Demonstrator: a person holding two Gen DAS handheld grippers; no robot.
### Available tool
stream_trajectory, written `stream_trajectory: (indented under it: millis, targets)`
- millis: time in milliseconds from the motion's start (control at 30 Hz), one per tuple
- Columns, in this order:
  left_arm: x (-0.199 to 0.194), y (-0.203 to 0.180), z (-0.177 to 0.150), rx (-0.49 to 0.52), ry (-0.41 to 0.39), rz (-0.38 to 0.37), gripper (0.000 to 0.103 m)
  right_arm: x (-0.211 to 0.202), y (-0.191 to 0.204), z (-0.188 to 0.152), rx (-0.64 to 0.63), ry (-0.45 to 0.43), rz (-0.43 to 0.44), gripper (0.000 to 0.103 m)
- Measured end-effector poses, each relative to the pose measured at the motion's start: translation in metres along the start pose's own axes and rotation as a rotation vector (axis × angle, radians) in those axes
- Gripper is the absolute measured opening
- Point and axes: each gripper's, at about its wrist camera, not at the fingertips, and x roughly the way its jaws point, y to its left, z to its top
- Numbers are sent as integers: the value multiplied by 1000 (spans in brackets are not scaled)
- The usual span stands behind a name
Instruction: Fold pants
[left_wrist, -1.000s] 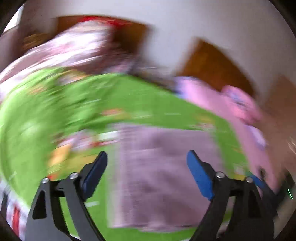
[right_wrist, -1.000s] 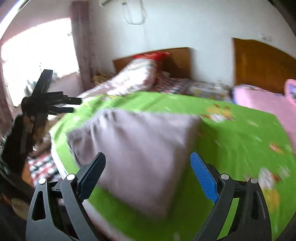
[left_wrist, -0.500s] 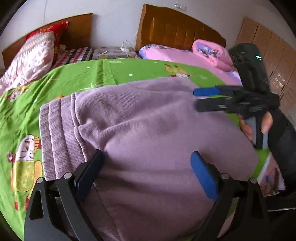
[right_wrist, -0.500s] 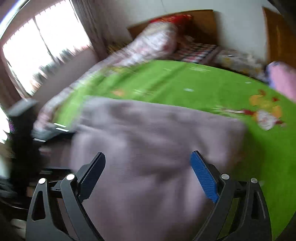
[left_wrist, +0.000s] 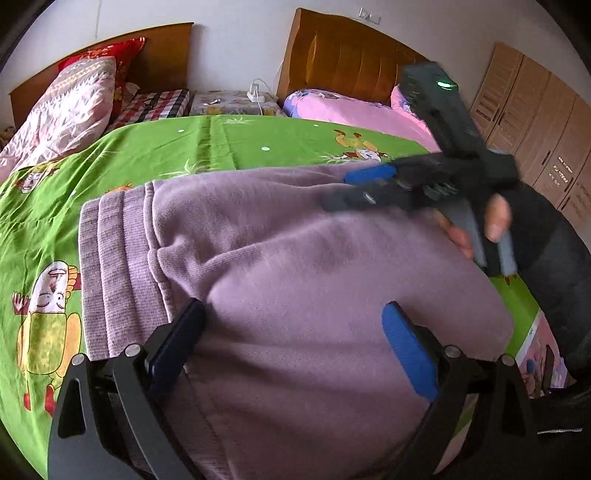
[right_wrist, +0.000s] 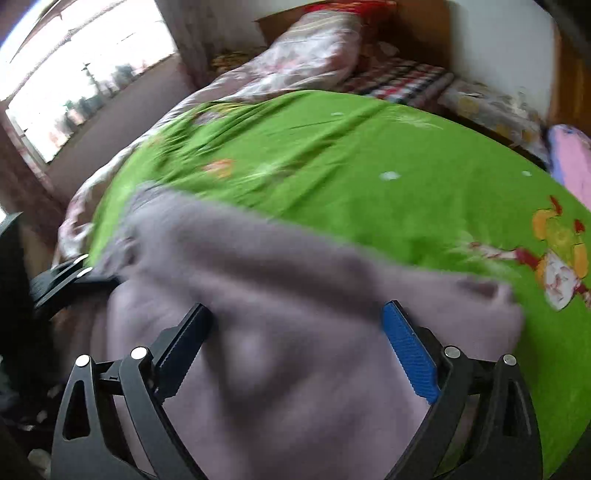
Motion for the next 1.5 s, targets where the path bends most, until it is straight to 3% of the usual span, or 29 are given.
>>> stream_trajectory:
  millis: [100, 167, 233, 300, 367, 433, 500, 533, 600, 700, 767, 867, 1033, 1100, 1200, 1300, 1367, 1400, 1500]
  targets:
    - [1, 1, 1, -6, 3, 2, 96, -16, -7, 14, 57, -63, -43, 92]
    - [2, 1, 1, -4, 1, 9, 96, -22, 3, 20, 31, -86, 6, 92]
    - [4, -1, 2, 3, 4, 16, 98, -15, 17, 21, -38, -50, 13, 93]
    - [6, -4, 2, 14, 7, 27, 99, -2, 19, 16, -81, 11, -44, 93]
    - [7, -5, 1, 23, 7, 35, 99, 6, 2, 13, -36, 31, -79, 93]
    - [7, -4, 1, 27, 5, 38, 99, -10, -26, 11, 75, -76, -94, 94]
    - [7, -4, 0, 26, 2, 38, 99, -25, -49, 7, 182, -162, -201, 94]
    - [7, -4, 0, 26, 1, 38, 99, -33, -59, 3, 237, -191, -207, 94]
    - [7, -4, 0, 28, -2, 40, 99, -46, -64, -7, 300, -216, -138, 95]
    - [7, -4, -1, 28, -7, 38, 99, -59, -37, -31, 229, -207, -32, 95]
    - [7, -4, -2, 28, -9, 39, 99, -59, -19, -46, 159, -173, -17, 96]
    - [7, -5, -3, 34, -12, 40, 99, -47, -2, -65, 54, -122, -138, 96]
    - [5, -7, -2, 45, -5, 45, 99, -84, 7, -79, 113, -223, -345, 96]
    - [6, -9, -1, 50, -2, 48, 101, -101, 29, -89, 65, -259, -285, 96]
    - [7, -11, -1, 48, -7, 60, 101, -99, 61, -108, -31, -206, -224, 96]
    - [7, -10, -2, 48, -16, 58, 101, -80, 60, -138, -32, -115, -284, 96]
    - [7, -11, -3, 57, -14, 61, 101, -88, 49, -152, 78, -154, -229, 97]
    - [8, -12, -3, 63, -12, 65, 101, -92, 46, -156, 116, -166, -247, 97]
    - [7, -17, -3, 70, -14, 95, 101, -108, 58, -163, 78, -216, -342, 97]
